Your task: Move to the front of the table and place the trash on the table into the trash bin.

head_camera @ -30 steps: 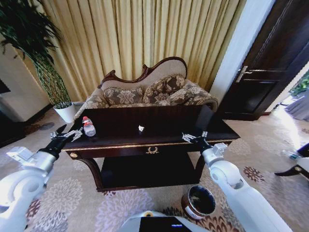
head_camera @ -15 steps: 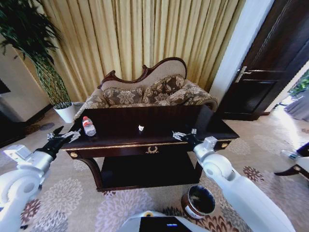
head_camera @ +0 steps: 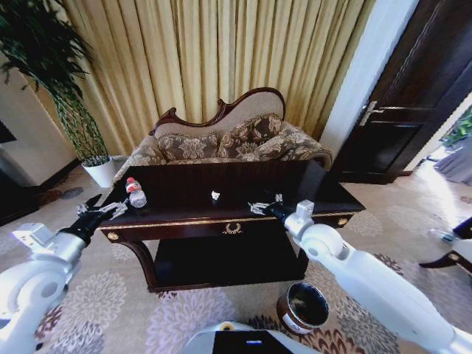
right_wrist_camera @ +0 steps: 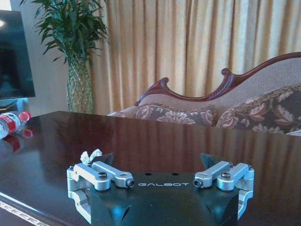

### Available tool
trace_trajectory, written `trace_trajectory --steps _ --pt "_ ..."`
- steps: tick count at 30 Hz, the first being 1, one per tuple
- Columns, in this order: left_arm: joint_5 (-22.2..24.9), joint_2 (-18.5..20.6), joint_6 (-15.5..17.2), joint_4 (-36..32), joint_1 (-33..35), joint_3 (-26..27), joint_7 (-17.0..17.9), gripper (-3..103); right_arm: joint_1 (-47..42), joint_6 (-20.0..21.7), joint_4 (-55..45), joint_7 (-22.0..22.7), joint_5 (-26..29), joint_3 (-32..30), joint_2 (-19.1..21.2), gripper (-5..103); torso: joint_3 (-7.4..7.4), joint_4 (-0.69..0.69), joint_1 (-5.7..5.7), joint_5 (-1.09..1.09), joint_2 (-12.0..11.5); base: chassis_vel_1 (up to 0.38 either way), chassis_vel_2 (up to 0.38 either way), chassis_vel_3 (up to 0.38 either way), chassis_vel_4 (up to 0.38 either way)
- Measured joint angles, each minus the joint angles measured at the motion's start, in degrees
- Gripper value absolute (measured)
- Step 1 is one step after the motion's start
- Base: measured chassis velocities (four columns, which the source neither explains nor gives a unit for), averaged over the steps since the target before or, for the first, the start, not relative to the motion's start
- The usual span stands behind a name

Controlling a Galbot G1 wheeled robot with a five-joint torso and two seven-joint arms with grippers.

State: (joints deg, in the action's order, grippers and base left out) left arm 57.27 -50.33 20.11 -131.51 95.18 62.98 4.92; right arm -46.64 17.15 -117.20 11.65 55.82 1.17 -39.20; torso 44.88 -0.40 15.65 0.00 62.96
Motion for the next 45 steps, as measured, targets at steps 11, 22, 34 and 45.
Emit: trace_trajectory --steps 11,22,34,45 --pt "0.17 0.19 -0.36 -0.99 0.59 0.58 -0.05 100 12.36 -2.64 4.77 -8.87 5.32 11.25 5.6 100 0.0 -0.01 0.0 0.01 0.0 0.0 0.0 0.0 0.0" --pt "0.09 -0.28 -0.63 -1.91 0.64 -0.23 -0.19 100 17.81 -9.3 12.67 -14.86 4.12 18.86 6.36 100 0.0 0.01 0.0 0.02 0.0 0.0 0.0 0.0 0.0" --pt "-0.64 -0.7 -1.76 -2.36 0.36 -1.64 -0.49 100 28.45 -12.96 16.33 -19.94 2.51 29.96 6.44 100 0.0 0.0 0.0 0.0 0.0 0.0 0.0 0.0 0.0" --pt "-0.46 -0.95 -1.82 -3.06 0.73 -0.7 -0.5 100 34.76 -10.36 17.98 -16.46 1.97 35.84 -1.06 100 0.0 0.0 0.0 -0.01 0.0 0.0 0.0 0.0 0.0"
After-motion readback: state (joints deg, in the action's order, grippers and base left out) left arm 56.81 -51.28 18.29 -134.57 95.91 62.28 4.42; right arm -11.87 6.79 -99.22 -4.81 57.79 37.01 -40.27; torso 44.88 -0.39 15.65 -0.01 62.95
